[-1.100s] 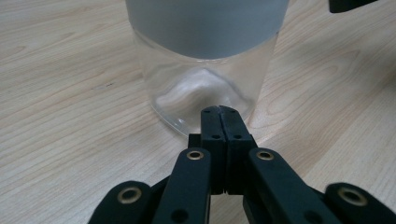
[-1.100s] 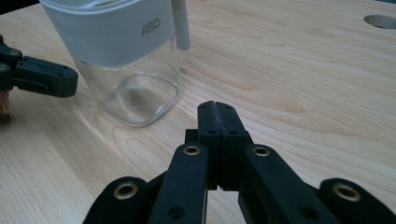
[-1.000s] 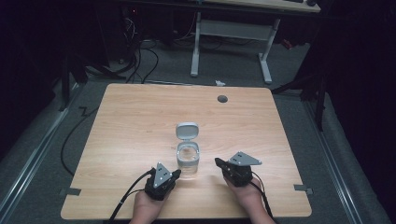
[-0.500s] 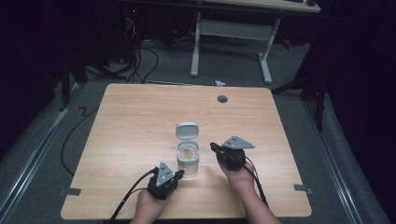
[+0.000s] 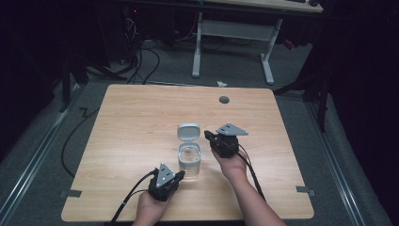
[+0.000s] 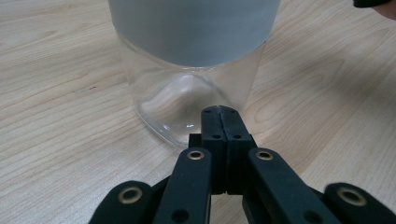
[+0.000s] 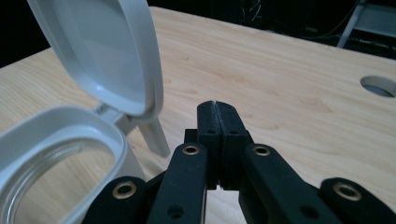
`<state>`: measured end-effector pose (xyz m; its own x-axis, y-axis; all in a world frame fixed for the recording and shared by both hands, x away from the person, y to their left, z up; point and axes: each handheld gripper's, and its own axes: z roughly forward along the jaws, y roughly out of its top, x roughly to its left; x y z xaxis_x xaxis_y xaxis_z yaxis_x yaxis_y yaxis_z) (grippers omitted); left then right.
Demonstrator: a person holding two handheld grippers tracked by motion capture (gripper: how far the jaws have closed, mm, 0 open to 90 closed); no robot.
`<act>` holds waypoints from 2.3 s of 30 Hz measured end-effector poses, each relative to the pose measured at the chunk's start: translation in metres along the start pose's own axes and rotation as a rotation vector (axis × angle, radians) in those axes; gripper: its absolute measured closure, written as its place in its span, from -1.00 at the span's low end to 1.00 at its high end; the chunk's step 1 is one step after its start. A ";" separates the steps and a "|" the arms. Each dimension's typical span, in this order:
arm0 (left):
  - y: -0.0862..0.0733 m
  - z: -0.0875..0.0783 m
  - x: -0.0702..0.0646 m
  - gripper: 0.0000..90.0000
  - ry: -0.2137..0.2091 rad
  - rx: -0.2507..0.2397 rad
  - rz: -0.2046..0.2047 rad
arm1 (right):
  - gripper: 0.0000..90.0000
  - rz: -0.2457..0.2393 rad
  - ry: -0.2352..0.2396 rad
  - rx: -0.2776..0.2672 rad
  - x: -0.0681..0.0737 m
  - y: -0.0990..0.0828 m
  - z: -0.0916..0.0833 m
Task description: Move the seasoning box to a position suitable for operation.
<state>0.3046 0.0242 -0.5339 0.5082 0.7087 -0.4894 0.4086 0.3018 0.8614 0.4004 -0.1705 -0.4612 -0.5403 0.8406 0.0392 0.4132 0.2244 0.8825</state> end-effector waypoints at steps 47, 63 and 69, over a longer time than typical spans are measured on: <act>0.002 0.002 0.002 1.00 0.012 -0.007 -0.018 | 1.00 -0.088 0.082 -0.055 0.029 0.018 -0.013; 0.002 0.002 0.002 1.00 0.008 -0.009 -0.029 | 0.99 -0.116 0.124 -0.059 0.046 -0.011 -0.034; 0.008 -0.007 0.002 0.95 -0.018 0.000 -0.040 | 0.98 -0.119 0.096 -0.082 0.039 -0.009 -0.046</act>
<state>0.3037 0.0321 -0.5269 0.5049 0.6846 -0.5257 0.4290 0.3295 0.8411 0.3418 -0.1630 -0.4461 -0.6510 0.7586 -0.0265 0.2831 0.2750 0.9188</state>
